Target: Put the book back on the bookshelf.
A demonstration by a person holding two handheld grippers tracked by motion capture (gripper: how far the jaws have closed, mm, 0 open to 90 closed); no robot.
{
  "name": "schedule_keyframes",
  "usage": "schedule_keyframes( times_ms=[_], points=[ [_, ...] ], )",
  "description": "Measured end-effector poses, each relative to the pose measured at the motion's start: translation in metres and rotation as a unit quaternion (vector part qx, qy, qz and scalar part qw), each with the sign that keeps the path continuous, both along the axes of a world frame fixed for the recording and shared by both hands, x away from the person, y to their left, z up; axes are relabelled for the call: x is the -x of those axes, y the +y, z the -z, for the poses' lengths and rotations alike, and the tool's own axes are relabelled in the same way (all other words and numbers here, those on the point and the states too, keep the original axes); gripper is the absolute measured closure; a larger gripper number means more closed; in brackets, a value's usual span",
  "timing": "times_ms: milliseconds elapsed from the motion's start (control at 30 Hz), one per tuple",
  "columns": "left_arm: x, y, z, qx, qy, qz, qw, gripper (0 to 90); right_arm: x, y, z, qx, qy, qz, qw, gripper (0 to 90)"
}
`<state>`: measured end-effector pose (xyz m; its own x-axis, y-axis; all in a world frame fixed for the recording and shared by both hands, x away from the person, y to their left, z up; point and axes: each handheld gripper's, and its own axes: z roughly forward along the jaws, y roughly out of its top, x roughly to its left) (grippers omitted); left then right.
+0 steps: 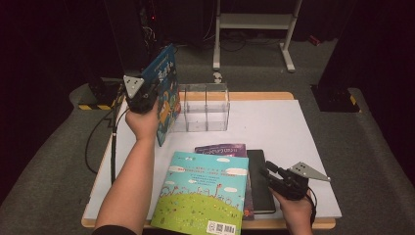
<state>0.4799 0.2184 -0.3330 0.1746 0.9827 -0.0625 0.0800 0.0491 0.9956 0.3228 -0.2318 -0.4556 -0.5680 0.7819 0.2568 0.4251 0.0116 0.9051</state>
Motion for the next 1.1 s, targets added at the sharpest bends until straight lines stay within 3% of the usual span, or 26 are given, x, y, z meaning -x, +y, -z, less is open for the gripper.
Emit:
schedule_keyframes(
  times_ms=[67,333,567,867,1100],
  points=[
    [0.001,0.0,0.003,0.004,-0.003,-0.002,1.0,82.6,0.0,0.001,0.001,0.001,0.002,-0.001,1.0,59.2],
    [0.019,0.001,0.012,-0.029,-0.005,-0.009,0.9995,80.3,0.0,0.006,0.002,0.005,0.004,-0.008,0.9999,59.1],
    [0.029,0.002,0.015,-0.064,0.012,-0.034,0.9973,76.5,0.001,0.012,0.002,0.008,0.004,-0.014,0.9999,59.0],
    [0.025,-0.002,0.016,-0.091,0.016,-0.045,0.9948,76.8,0.0,0.016,0.004,0.012,0.007,-0.018,0.9997,59.0],
    [0.016,-0.008,0.015,-0.099,0.011,-0.052,0.9937,77.0,0.0,0.013,0.005,0.011,0.009,-0.016,0.9998,59.1]
  ],
)
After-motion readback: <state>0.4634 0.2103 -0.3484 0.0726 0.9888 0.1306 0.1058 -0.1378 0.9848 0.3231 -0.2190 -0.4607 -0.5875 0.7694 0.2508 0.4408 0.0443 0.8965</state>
